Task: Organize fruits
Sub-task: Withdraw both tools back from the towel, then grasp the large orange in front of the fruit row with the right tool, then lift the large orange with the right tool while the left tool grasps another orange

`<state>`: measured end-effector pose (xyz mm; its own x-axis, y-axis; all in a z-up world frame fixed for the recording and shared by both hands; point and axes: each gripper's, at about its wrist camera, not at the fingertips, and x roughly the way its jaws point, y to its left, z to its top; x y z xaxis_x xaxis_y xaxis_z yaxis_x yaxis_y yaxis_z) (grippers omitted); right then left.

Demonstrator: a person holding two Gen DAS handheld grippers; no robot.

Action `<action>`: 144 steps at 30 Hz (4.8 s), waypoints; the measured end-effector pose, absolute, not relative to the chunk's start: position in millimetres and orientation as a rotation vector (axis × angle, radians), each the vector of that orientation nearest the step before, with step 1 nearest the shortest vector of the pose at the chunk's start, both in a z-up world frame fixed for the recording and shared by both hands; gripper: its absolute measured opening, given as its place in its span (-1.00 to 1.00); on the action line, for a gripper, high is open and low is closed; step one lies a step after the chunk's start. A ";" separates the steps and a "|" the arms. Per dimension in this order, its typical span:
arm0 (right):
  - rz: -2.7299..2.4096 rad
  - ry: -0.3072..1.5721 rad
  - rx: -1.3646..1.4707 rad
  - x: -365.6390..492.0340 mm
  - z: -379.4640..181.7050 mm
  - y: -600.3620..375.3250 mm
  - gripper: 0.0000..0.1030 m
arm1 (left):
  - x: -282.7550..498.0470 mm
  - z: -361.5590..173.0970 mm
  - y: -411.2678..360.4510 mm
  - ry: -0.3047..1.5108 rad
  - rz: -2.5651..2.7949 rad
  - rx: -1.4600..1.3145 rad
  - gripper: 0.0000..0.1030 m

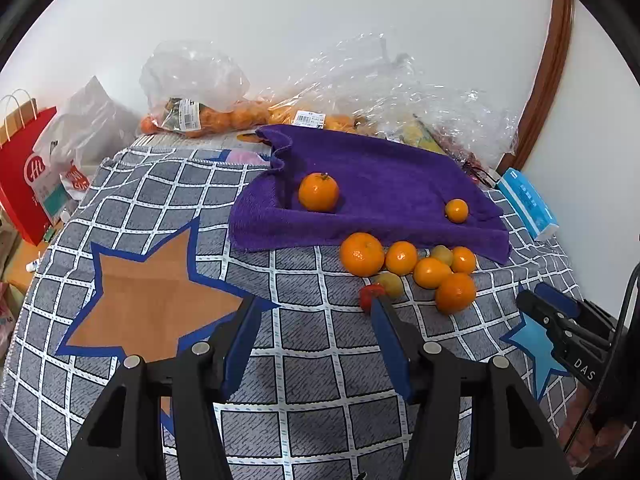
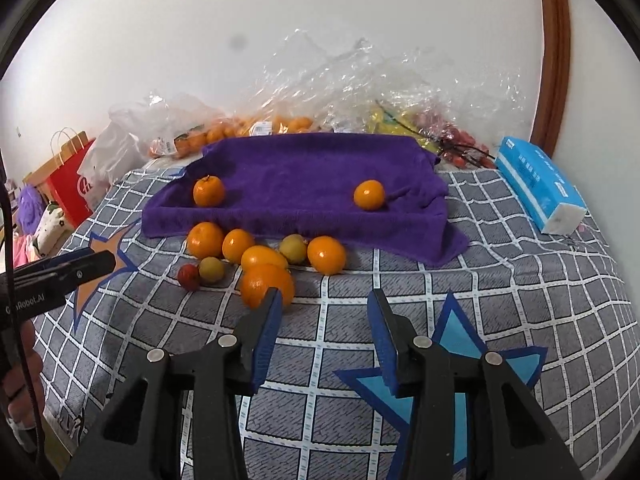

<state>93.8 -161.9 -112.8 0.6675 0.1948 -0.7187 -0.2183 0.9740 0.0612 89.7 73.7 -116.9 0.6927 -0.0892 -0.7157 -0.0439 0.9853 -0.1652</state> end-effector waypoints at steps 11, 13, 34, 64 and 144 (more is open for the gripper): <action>0.239 0.821 -0.001 92.5 -114.7 -165.1 -0.15 | 97.5 -122.7 75.9 0.830 -0.028 -0.199 0.07; 0.236 0.826 -0.007 93.1 -116.4 -165.4 -0.15 | 98.1 -124.6 75.7 0.835 -0.028 -0.197 0.07; 0.295 0.881 0.020 121.5 -135.7 -139.9 -0.15 | 118.9 -144.2 104.1 0.878 -0.013 -0.217 0.07; 0.348 0.881 -0.022 123.6 -152.4 -115.1 -0.19 | 116.7 -147.3 107.1 0.882 -0.009 -0.209 0.07; 0.225 0.677 0.039 136.0 -69.6 -194.0 -0.19 | 140.6 -106.2 86.4 0.824 0.006 -0.171 -0.25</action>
